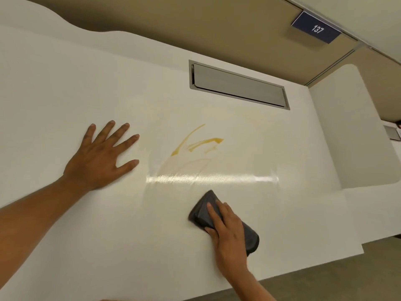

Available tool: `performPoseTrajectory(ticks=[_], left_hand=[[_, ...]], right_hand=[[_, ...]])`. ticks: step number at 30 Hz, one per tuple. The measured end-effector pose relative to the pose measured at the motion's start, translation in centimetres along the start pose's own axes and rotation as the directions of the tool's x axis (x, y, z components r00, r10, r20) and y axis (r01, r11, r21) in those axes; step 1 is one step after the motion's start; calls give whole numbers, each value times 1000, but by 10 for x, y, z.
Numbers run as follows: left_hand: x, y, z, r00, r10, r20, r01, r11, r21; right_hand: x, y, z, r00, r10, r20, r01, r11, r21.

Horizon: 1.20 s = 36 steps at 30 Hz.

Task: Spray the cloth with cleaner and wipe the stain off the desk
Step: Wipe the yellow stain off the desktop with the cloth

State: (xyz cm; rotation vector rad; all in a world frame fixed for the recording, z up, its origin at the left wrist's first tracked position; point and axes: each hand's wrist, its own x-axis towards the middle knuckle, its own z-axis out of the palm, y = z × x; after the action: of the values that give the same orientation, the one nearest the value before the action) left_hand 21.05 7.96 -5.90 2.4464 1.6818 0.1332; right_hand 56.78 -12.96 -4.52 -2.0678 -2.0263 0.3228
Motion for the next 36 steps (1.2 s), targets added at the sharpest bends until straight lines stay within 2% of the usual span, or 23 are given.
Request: performPoseTrajectory(ticks=[2, 5, 7, 9, 11, 14, 17, 19, 22, 26, 29, 36], left_hand=[[0, 1, -1, 1000, -1, 0, 1, 1000, 1], [-1, 2, -1, 1000, -2, -6, 2, 1000, 9], [-2, 3, -1, 1000, 0, -15, 0, 1000, 14], [-1, 3, -2, 1000, 2, -23, -2, 1000, 16], [-1, 3, -1, 1000, -2, -27, 3, 1000, 16], [-1, 2, 1, 1000, -2, -19, 2, 1000, 27], [0, 1, 2, 1000, 1, -21, 0, 1000, 20], [-1, 1, 3, 999, -4, -31, 5, 1000, 22], [1, 1, 3, 1000, 3, -19, -2, 1000, 26], [-1, 2, 3, 1000, -2, -12, 2, 1000, 19], [1, 1, 2, 1000, 0, -5, 1, 1000, 31], [0, -1, 6, 1000, 0, -18, 0, 1000, 18]], right_hand=[[19, 34, -11, 997, 78, 0, -78, 997, -10], [87, 77, -20, 945, 308, -110, -310, 951, -6], [132, 81, -20, 898, 399, -184, -404, 915, 12], [158, 62, -14, 887, 410, -210, -418, 908, 7], [154, 28, -2, 929, 312, -198, -325, 945, -32], [101, -23, 17, 986, 124, -115, -130, 990, -53], [23, -59, 27, 1000, -11, -7, 11, 1000, -23], [3, -65, 25, 998, -58, 30, 59, 998, -15], [53, -62, 26, 996, -79, 30, 80, 996, -40], [155, -67, 26, 1000, 0, -10, 0, 1000, -12], [165, -73, 30, 999, -42, -11, 41, 999, -24], [-2, -46, 14, 927, -332, 176, 336, 942, 7]])
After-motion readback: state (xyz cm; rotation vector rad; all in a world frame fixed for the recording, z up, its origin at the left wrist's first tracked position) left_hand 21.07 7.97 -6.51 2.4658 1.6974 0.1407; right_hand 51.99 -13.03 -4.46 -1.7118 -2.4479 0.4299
